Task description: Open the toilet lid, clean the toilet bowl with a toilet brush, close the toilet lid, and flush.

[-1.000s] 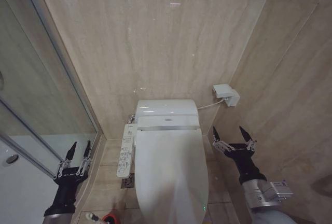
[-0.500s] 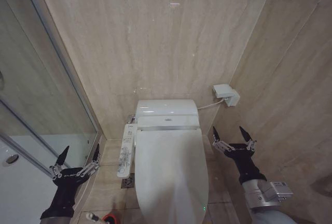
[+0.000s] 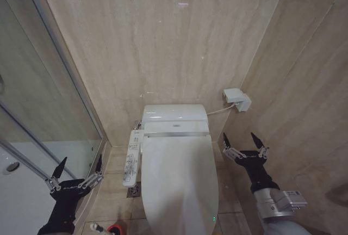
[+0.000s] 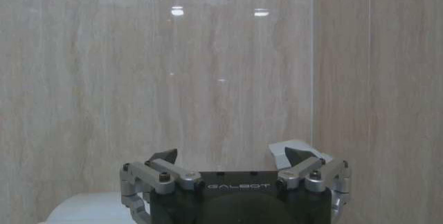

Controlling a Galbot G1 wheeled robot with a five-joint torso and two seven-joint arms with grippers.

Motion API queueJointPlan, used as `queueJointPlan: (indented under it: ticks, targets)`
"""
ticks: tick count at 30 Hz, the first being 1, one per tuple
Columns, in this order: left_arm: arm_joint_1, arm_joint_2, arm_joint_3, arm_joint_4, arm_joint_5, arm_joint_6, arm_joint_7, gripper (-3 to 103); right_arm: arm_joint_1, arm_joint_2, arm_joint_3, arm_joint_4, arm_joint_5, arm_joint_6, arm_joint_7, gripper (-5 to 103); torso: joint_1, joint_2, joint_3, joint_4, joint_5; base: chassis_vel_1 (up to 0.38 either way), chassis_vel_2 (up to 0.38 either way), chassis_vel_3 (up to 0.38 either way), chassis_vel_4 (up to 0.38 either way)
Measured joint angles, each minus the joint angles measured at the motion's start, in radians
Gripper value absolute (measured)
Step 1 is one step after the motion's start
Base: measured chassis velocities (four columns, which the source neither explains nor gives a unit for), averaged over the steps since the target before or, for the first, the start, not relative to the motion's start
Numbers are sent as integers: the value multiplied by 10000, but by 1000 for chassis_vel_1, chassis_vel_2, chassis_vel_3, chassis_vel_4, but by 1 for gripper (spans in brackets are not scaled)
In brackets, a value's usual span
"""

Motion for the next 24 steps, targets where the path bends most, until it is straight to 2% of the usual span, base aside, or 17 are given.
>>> queueJointPlan:
  ticks: [7,24]
  targets:
    - [121,-12,69,-1,9,-159,362,100,0,0,0,0,0,0,0,100,0,0,0,0,0,0,0,0,0]
    - [199,-162,-57,12,447,-517,557,100,0,0,0,0,0,0,0,100,0,0,0,-1,0,0,0,0,0]
